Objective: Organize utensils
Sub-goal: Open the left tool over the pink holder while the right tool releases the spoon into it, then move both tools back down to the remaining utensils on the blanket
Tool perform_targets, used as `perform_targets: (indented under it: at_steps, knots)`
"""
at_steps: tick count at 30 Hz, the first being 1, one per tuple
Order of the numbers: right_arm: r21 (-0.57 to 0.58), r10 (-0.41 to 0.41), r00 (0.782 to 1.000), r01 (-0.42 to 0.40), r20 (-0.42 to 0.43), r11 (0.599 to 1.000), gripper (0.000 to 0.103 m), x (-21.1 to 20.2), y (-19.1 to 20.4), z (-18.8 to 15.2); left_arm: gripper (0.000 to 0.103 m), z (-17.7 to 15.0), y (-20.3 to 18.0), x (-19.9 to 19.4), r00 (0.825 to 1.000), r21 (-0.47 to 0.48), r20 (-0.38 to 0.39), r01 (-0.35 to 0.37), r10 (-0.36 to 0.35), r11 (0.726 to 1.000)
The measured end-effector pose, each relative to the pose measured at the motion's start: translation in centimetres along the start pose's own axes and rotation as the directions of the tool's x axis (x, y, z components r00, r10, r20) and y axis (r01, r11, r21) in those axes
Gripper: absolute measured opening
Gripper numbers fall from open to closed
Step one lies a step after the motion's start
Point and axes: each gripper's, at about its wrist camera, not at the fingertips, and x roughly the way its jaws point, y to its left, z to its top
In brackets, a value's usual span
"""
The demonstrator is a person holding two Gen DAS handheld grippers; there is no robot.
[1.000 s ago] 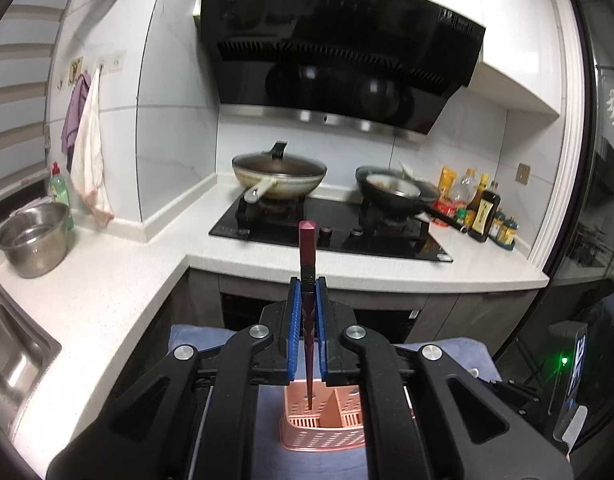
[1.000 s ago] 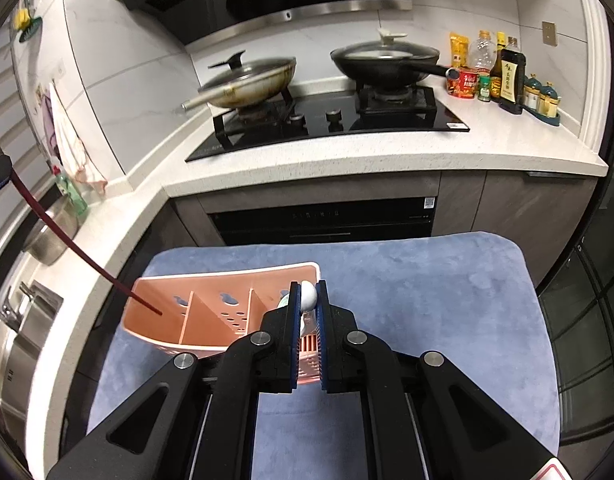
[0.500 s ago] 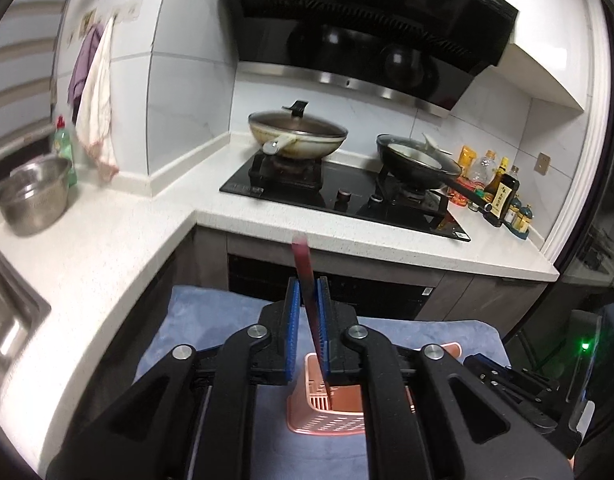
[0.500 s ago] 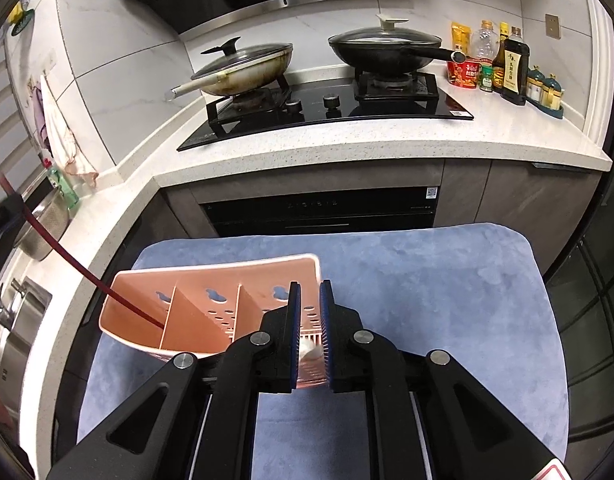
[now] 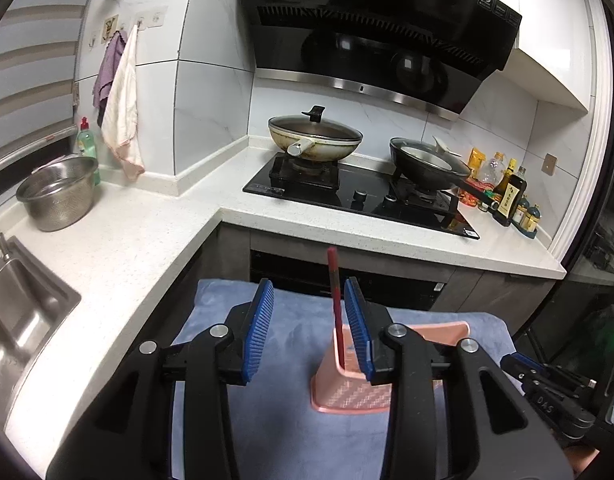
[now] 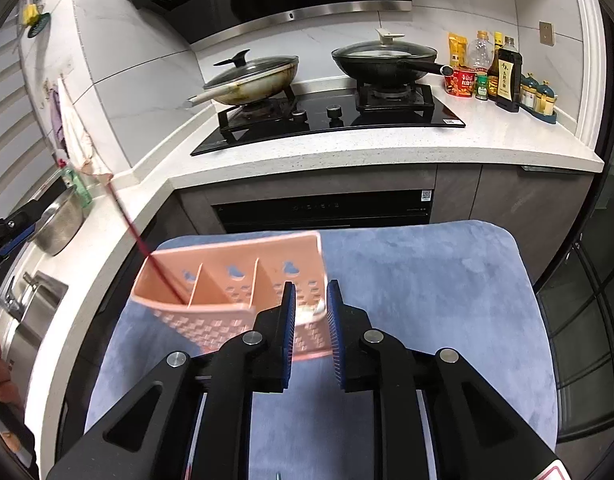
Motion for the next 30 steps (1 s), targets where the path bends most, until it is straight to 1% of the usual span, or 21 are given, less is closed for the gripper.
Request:
perform_targets:
  at_steps: [2, 4, 7, 9, 11, 13, 15, 18, 21, 24, 28, 30]
  knots:
    - [-0.005, 0.003, 1.0, -0.003, 0.005, 1.0, 0.02, -1.3, 0.2, -1.0, 0.035, -0.8, 0.2, -1.1, 1.0, 0.007, -0.007, 0.0, 0.0, 1.0]
    - [0.003, 0.016, 1.0, -0.016, 0.004, 1.0, 0.024, -2.9, 0.4, -2.5, 0.036, -1.7, 0.4, -2.2, 1.0, 0.02, -0.014, -0.006, 0.006, 1.0]
    - [0.008, 0.028, 1.0, -0.028, -0.004, 1.0, 0.024, -4.9, 0.5, -5.0, 0.039, -3.9, 0.7, -4.1, 0.999, 0.044, -0.032, -0.021, 0.022, 0.999]
    - [-0.012, 0.021, 1.0, -0.021, -0.011, 1.0, 0.024, -6.3, 0.8, -7.0, 0.042, -5.8, 1.0, -5.5, 0.998, 0.059, -0.047, -0.027, 0.03, 0.998]
    - [-0.046, -0.005, 1.0, 0.005, -0.011, 0.999, 0.024, -7.9, 1.3, -9.6, 0.045, -8.3, 1.4, -6.9, 0.997, 0.067, -0.07, -0.029, 0.034, 0.997]
    - [-0.063, -0.023, 1.0, 0.021, -0.019, 0.998, 0.025, -9.2, 1.6, -12.0, 0.046, -10.5, 2.0, -7.9, 0.994, 0.066, -0.105, -0.013, 0.02, 0.998]
    - [-0.058, -0.02, 0.999, 0.018, -0.045, 0.998, 0.025, -10.4, 1.5, -14.8, 0.046, -13.1, 2.7, -9.0, 0.99, 0.065, -0.143, -0.01, 0.019, 0.998]
    - [-0.05, -0.034, 0.997, 0.03, -0.071, 0.998, 0.025, -11.7, 1.5, -18.0, 0.046, -16.8, 3.6, -10.3, 0.979, 0.063, -0.201, -0.015, 0.027, 0.998]
    - [-0.067, -0.067, 0.994, 0.061, -0.088, 0.996, 0.026, -12.8, 1.7, -21.2, 0.046, -20.4, 4.5, -11.5, 0.965, 0.044, -0.261, -0.005, 0.016, 0.999]
    - [-0.1, -0.1, 0.989, 0.09, -0.106, 0.991, 0.031, -13.4, 2.3, -24.5, 0.046, -23.3, 5.2, -12.7, 0.956, 0.032, -0.292, -0.011, 0.019, 0.999]
    - [-0.123, -0.118, 0.982, 0.099, -0.149, 0.987, 0.031, -13.3, 2.8, -28.1, 0.046, -26.8, 5.5, -13.9, 0.938, 0.016, -0.348, -0.004, 0.01, 1.0]
    - [-0.111, -0.107, 0.979, 0.088, -0.175, 0.99, 0.031, -13.0, 2.8, -29.4, 0.046, -28.1, 5.7, -14.2, 0.928, 0.01, -0.372, 0.0, 0.004, 1.0]
